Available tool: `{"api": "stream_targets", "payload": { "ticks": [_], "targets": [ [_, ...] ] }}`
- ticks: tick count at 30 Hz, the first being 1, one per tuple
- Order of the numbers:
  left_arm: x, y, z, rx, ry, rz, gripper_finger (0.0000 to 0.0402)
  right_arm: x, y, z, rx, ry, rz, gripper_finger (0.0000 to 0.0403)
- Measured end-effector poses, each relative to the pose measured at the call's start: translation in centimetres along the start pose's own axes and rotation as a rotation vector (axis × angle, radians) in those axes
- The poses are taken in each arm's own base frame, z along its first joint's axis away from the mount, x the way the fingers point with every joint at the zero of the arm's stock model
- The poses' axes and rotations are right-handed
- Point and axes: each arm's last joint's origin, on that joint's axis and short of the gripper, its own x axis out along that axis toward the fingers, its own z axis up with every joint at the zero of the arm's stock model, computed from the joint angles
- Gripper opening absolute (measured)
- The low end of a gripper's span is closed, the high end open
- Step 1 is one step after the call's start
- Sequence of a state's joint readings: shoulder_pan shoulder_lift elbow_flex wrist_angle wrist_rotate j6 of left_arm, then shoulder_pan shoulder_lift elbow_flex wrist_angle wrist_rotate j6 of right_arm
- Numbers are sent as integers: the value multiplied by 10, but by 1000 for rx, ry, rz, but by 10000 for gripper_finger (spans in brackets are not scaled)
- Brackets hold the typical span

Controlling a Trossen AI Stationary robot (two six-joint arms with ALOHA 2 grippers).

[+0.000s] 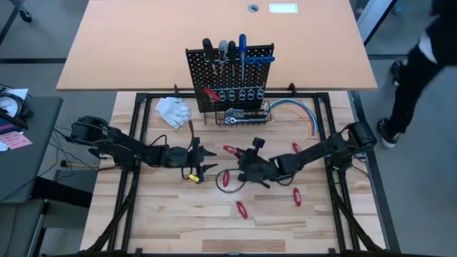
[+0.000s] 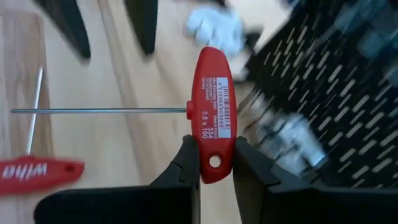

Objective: Hang tools onto peg board
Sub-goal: Hang the red allen wrench on the pegboard

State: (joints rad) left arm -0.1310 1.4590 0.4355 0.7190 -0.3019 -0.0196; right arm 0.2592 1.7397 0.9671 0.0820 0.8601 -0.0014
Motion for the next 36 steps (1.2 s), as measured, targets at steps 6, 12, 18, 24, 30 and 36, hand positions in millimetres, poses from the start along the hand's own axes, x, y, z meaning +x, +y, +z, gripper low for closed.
{"api": "stream_targets", "payload": {
  "ticks": [6,12,18,24,30,36],
  "targets": [
    [2,5,5,-176,-34,-161,185,-18,9,27,-149,-155,-69,52],
    [1,3,15,-211,-120,-284,185,-23,12,30,-168,-182,-65,52],
    [1,3,16,-312,-113,-300,185,-23,12,30,-165,-183,-67,52],
    [3,2,24,-306,-145,-299,186,-23,12,31,-157,-190,-67,52],
    [6,-1,33,-267,-163,-293,183,-24,12,31,-156,-191,-65,53],
    [7,0,33,-245,-162,-232,150,-27,15,30,-185,-196,-57,55]
  ]
}}
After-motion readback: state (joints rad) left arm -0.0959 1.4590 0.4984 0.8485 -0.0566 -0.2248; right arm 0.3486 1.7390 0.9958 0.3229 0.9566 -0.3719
